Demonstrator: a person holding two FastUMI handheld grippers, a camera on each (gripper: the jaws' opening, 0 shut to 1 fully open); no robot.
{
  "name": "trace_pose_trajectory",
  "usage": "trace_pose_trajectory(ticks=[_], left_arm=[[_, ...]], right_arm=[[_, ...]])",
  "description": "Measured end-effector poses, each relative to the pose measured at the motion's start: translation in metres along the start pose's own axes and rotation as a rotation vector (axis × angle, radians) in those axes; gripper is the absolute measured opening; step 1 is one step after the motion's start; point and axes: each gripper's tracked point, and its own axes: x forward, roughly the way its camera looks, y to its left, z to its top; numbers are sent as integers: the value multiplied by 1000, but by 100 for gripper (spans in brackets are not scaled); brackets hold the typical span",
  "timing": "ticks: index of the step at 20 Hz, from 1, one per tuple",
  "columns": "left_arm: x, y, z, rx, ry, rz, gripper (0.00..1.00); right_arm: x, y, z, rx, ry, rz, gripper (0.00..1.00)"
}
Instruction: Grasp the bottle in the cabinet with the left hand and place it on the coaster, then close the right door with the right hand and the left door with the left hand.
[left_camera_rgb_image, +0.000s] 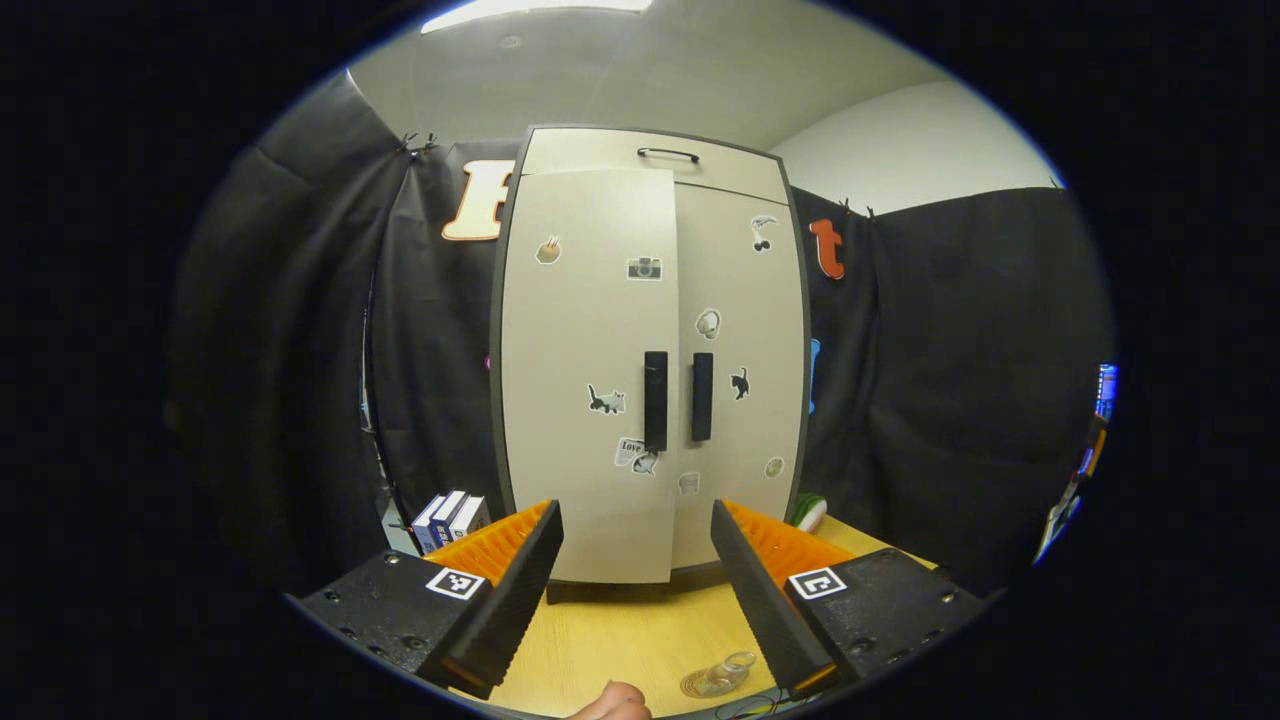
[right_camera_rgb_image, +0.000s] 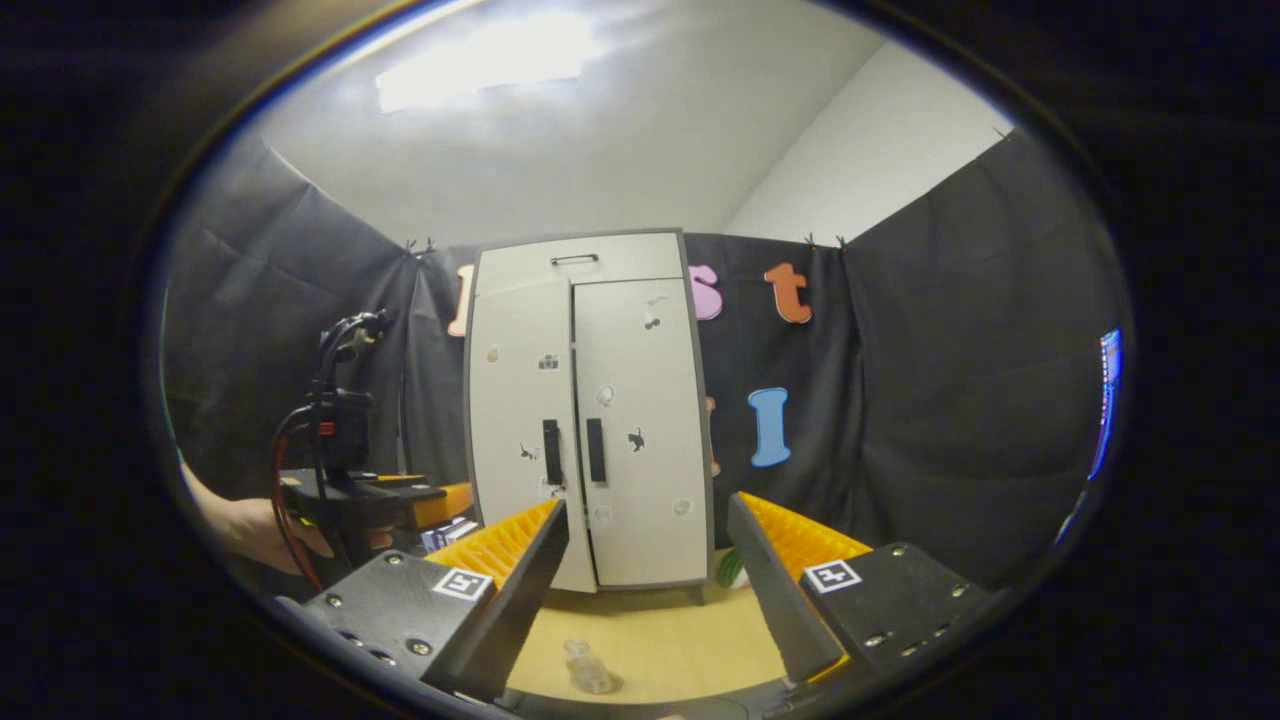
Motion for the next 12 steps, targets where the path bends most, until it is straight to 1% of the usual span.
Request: trace_pose_trajectory(ticks=[2,4,7,9,12], left_arm=[[-4,-5,4,17,-9,-10,94],[-9,-4,8,28,-13,-7,94],[-16,-9,14,13,-30,-28,95],[-20,-10,18,6,-32,-35,94],[-19,-12,24,-1,-38,-45,94]], right_arm=[[-10,-13,8,6,-16,-32,98],[-22,-16,17,21,-40,-29,98],[-36,-27,26,46,-59,-34,97],[-40,-33,31,43,-59,-50,98],[-46,-31,38,30,-68,-48,98]])
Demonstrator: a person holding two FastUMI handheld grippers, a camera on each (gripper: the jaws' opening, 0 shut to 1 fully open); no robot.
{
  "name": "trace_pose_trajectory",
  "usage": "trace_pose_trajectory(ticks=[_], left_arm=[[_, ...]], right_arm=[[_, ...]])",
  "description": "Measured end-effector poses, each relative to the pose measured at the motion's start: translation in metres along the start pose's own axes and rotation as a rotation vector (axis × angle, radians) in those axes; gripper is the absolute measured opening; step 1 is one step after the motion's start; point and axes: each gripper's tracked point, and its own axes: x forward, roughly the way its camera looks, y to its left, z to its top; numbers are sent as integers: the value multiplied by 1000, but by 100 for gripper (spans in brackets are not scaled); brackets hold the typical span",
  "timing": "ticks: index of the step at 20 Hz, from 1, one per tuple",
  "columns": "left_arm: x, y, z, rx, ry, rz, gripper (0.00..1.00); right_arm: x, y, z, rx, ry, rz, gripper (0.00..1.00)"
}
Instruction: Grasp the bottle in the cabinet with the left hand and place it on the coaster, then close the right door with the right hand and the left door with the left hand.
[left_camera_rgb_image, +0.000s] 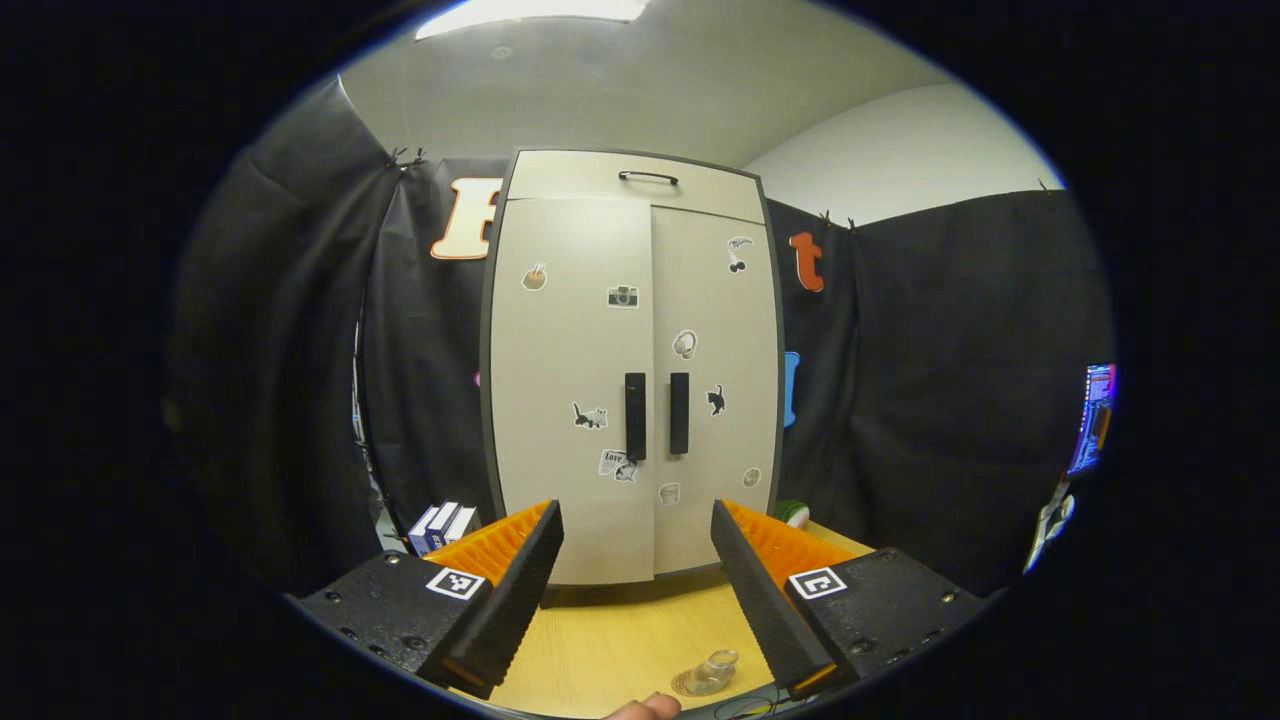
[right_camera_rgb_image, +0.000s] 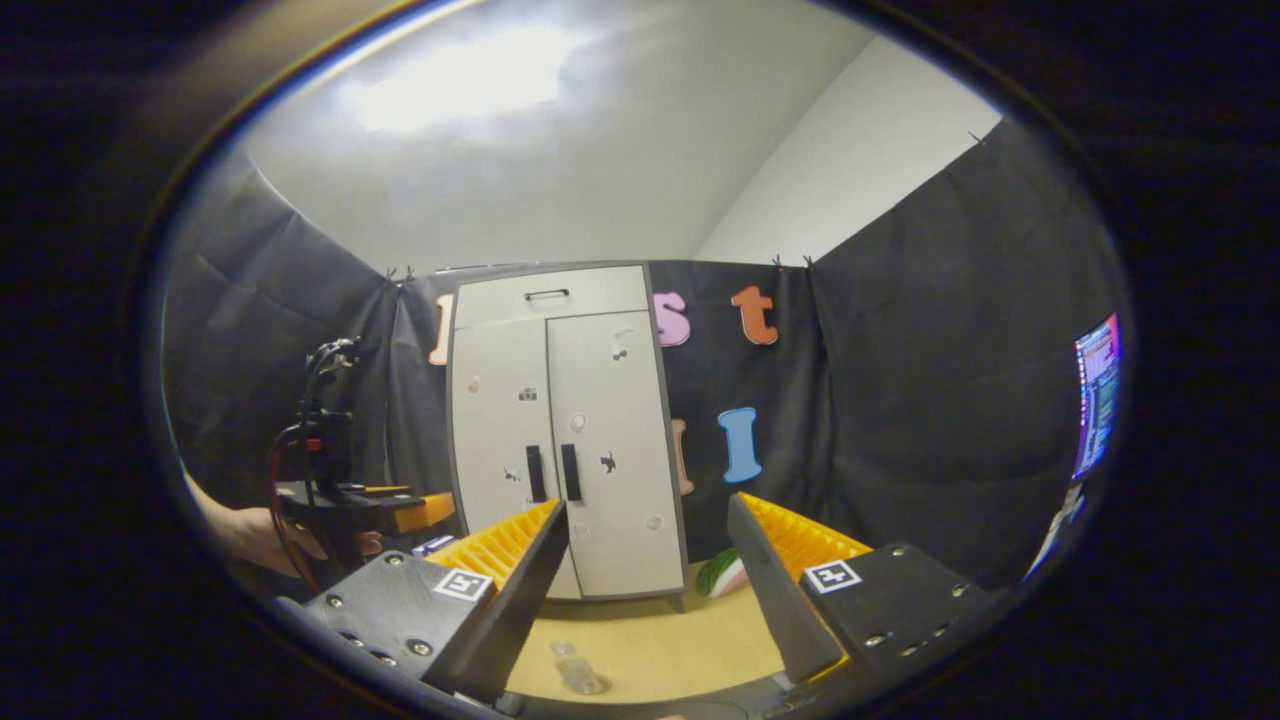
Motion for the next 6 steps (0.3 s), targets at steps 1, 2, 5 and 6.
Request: trace_pose_trajectory(ticks=[1,2,5,6], left_arm=[[-1,0,2,-4,-6,1,94],[0,0,5,-9,-10,1,95],[0,2,6,2,-9,5,94],[0,4,7,6,-11,7,94]], right_arm=[[-1,1,1,4,1,0,98],[-2,3,-1,7,5,5,98],[-1,6,-6,2,20,9,92],[-1,9,-9,0,25,14,92]])
